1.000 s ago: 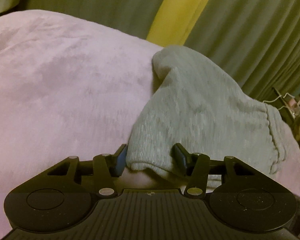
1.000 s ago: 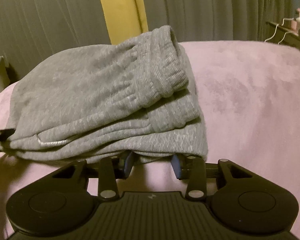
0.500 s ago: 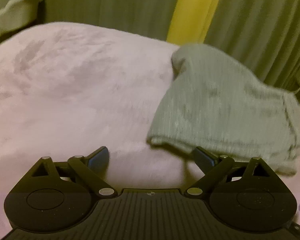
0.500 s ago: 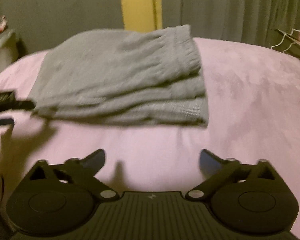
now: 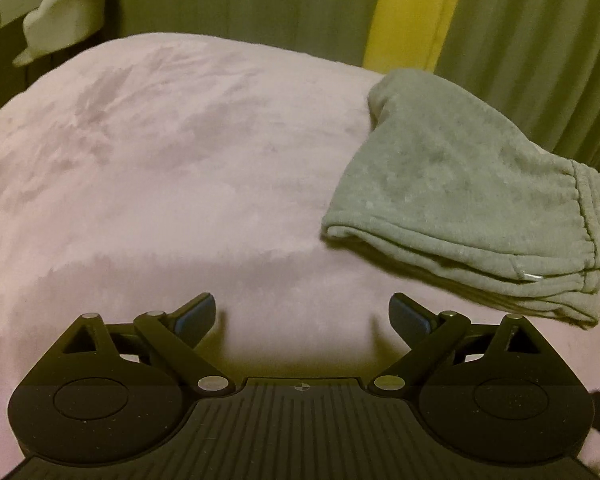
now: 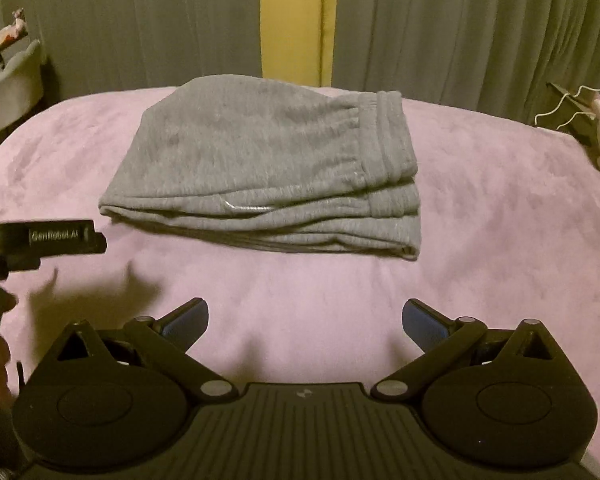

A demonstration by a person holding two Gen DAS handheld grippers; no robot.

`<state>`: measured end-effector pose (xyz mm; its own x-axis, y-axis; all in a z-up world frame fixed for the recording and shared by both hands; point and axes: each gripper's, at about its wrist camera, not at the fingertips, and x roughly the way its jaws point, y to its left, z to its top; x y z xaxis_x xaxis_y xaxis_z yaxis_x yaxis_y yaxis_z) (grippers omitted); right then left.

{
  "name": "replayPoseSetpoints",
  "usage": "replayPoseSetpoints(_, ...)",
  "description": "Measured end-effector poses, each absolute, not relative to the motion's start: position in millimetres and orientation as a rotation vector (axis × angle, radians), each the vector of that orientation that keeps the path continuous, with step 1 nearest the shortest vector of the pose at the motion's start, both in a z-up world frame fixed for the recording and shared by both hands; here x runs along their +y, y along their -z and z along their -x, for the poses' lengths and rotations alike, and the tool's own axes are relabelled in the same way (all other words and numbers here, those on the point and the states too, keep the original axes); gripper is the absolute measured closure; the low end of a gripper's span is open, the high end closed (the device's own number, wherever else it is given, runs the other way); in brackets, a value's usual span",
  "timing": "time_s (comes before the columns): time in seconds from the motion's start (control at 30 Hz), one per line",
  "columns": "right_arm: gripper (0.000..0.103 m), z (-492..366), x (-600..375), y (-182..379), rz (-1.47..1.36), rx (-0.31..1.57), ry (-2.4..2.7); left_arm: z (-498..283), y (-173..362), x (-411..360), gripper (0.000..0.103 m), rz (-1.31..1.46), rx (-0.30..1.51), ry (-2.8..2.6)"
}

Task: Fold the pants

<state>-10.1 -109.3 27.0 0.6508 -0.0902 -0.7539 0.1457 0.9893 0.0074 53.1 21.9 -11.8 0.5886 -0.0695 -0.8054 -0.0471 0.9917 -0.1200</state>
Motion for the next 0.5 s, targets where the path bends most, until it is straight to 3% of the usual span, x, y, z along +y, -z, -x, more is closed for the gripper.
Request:
replayPoseSetpoints(0.17,0.000,-16.8,-94.5,-26.2,0.082,0.907,0.205,-50.7,10.5,3.7,0.006,0.051,0.933,0.051)
replayPoseSetpoints(0.5,0.000,-35.9,-86.3,15.3,0.061,0.931,0.162,-47.4,13.8,-31.3,0.003,-0.118,0.841,0.156)
